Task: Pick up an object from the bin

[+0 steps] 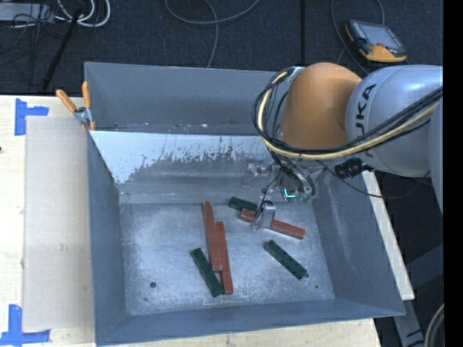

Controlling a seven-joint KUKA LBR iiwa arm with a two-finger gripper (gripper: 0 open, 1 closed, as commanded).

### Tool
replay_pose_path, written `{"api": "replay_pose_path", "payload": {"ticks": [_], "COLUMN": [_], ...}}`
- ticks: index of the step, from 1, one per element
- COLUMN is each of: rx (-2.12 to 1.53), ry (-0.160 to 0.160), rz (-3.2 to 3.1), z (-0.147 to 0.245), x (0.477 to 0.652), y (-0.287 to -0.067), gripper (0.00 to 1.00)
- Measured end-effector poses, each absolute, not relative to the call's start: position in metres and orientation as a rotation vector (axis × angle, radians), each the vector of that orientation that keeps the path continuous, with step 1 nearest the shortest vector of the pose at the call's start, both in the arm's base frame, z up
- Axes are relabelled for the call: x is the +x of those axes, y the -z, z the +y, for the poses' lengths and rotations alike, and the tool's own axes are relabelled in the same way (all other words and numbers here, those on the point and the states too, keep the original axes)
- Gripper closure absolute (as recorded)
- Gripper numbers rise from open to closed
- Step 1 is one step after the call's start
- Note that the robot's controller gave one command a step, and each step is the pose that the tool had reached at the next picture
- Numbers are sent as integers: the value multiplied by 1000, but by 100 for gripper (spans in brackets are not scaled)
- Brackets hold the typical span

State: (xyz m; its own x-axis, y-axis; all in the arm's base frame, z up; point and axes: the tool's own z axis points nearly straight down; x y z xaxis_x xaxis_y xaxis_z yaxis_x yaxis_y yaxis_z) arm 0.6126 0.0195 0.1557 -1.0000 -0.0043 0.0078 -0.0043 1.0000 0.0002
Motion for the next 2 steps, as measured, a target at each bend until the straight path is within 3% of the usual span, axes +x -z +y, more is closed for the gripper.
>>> {"api": "replay_pose_path", "payload": {"ticks": [1,2], "rx": [-264,-263], "ry": [-2,0], "rz": [-3125,-3132], "z": [-19,-19], "x": [613,614], "y": [-66,-67], "gripper": [0,0]}}
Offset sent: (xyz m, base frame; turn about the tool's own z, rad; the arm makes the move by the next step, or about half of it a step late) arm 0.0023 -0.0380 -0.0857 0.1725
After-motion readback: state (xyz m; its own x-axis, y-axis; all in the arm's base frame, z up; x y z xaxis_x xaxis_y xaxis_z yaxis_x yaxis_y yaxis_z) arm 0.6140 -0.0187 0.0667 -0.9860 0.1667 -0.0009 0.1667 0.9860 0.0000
